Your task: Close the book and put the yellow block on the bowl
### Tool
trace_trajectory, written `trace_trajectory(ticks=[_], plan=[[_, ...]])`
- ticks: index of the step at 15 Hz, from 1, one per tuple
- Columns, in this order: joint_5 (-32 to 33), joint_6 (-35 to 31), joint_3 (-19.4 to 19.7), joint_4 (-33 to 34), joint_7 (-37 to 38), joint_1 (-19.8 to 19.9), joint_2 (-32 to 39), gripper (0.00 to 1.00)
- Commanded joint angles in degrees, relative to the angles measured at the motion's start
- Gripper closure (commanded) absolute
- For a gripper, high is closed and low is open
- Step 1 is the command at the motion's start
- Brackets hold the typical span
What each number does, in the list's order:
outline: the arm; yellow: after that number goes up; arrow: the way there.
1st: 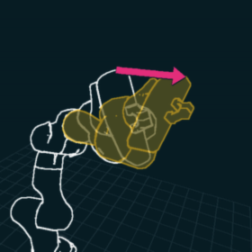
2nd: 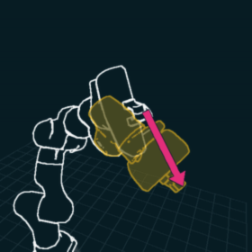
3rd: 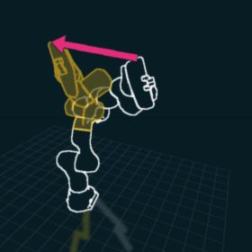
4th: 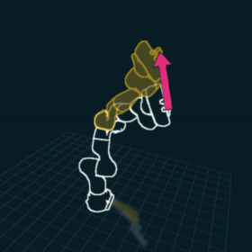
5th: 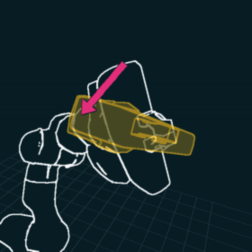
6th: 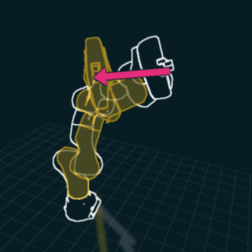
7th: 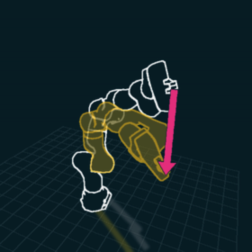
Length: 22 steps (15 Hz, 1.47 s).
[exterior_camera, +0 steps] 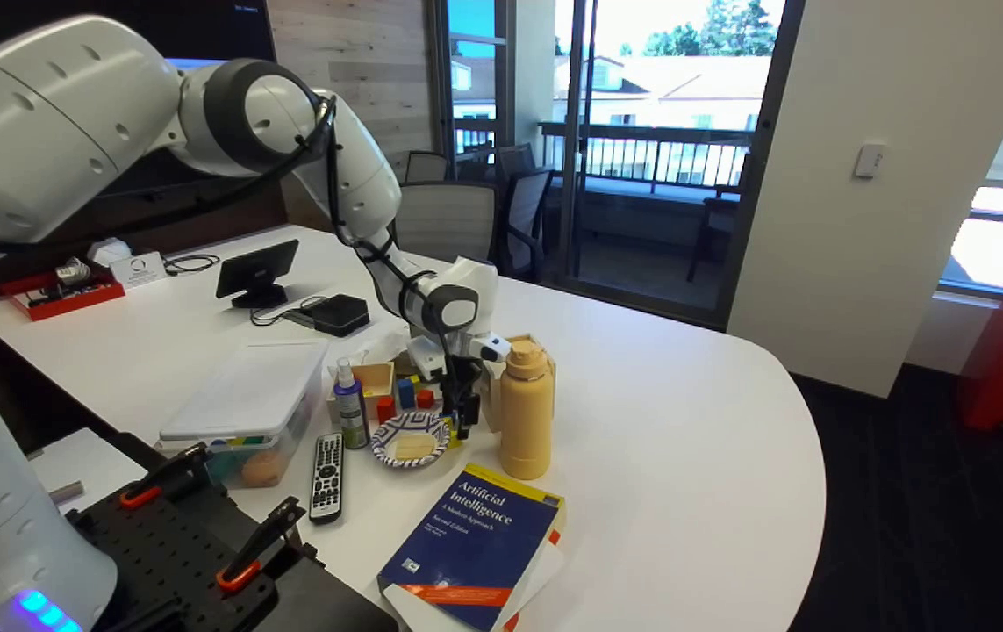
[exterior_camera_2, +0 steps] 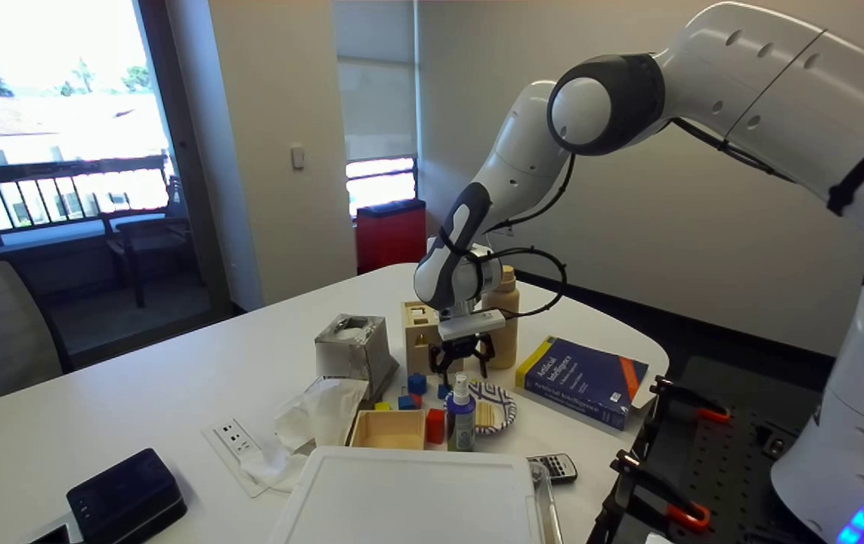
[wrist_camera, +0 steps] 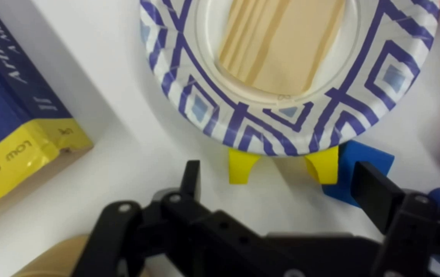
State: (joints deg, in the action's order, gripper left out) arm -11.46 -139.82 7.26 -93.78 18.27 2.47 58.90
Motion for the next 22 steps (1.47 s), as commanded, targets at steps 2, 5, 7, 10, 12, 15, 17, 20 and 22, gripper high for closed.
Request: trace_trajectory(ticks=[2,5,7,10,12,15,17,20,22], plan=[[1.42,1.23,0.74,1.73,1.11,-0.55,0.89,0.34],[1.58,1.08,0.9,1.96,1.28,-0.71,0.89,0.58],[1.65,0.94,0.98,2.23,1.41,-0.77,1.07,0.58],[1.58,1.1,0.86,2.36,1.3,-0.58,1.02,0.58],[1.31,0.73,0.82,1.74,1.47,-0.54,0.22,0.58],[1.59,-1.1,1.38,0.58,2.0,-1.32,-1.08,0.58],[1.72,-3.41,1.96,-0.92,2.57,-2.08,-2.33,0.58],[1.89,-6.89,3.34,-2.65,3.85,-3.59,-3.79,0.58],[2.06,-8.63,4.12,-5.14,4.45,-4.72,-5.76,0.58]])
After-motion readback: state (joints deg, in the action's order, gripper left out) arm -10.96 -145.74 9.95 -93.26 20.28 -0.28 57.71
